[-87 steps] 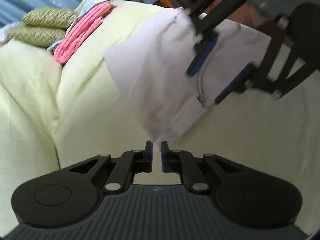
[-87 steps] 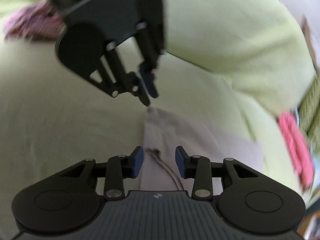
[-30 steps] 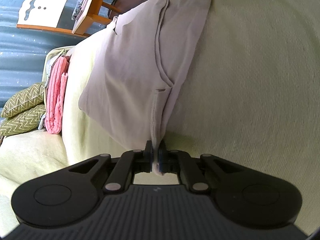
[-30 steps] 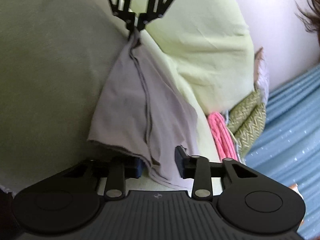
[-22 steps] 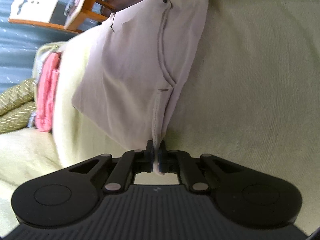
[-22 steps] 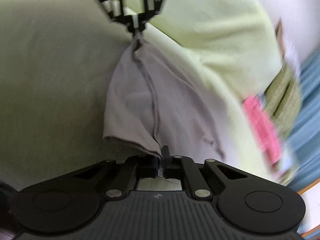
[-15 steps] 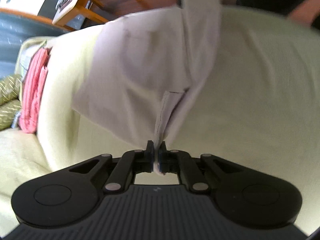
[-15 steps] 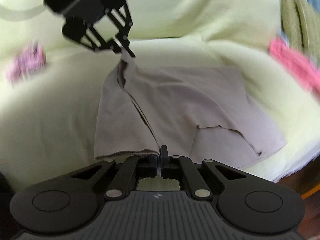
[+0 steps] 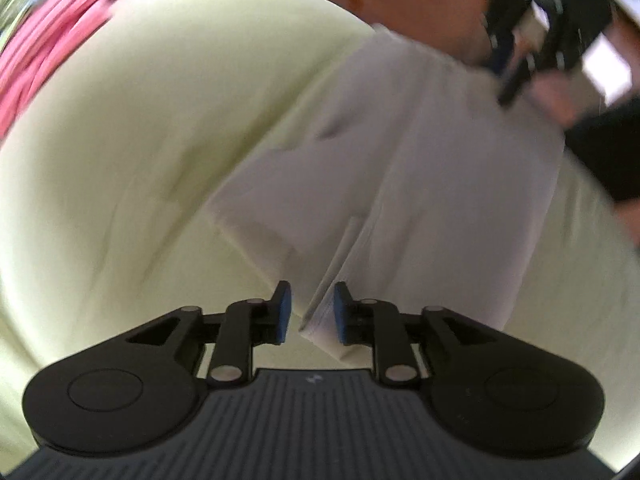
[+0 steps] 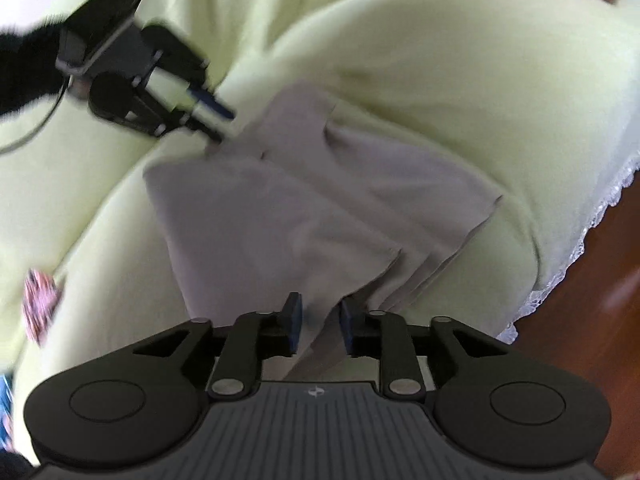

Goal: Fold clothes

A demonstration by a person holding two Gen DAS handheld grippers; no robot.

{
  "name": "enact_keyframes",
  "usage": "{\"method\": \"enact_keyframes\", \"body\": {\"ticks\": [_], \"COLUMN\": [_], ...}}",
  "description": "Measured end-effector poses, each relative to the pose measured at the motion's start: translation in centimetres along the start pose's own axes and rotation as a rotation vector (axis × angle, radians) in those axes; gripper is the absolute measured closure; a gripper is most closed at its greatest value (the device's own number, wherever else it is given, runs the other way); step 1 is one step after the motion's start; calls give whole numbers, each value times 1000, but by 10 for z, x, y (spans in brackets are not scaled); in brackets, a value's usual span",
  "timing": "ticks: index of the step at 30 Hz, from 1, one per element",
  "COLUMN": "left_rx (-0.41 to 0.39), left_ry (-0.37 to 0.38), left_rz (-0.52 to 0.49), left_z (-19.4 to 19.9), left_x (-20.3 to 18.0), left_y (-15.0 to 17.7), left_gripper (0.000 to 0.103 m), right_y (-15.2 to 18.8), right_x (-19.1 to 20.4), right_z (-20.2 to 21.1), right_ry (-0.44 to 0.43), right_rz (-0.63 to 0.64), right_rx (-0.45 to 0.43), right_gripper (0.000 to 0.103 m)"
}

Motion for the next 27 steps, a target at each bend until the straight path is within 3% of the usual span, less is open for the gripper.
{"method": "enact_keyframes", "body": {"ticks": [5,11,17,19,20,27], "left_rx": [-23,-61,-112,-128,-136,-220], "left_ry": [45,98,81,57,45,-1], "left_rz": [182,360,373,352,339,285], "left_z": [0,-7,-8,-8,-7,15], "left_x": [13,23,17,14,13,20], "left_y": [17,36,44,42,41,26], "left_gripper": [74,76,88,96,97,99], "right_y": [-8,-20,-20,-18,-18,-26], "right_x": [-5,-17,-15,-15,-16,-18], "right_z": [5,-6,-19,-16,-15,14], "right_ry": [79,148,154,160,159,159], "right_rz": [-45,-21,15,9,2,-60], "right_rx": [-76,-90,-96,-102,-110,-185], "right_gripper": [73,70,70,84,99,100]}}
Point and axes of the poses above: each gripper's, at about its wrist camera, not at the fingertips, and z roughly against the way its jaws point, x to its left, y to its underside, the point moved 1 cm from there along -z, roughly the way its jaws point, and after that the axes turned 2 degrees about z, right-handed, at the moved point
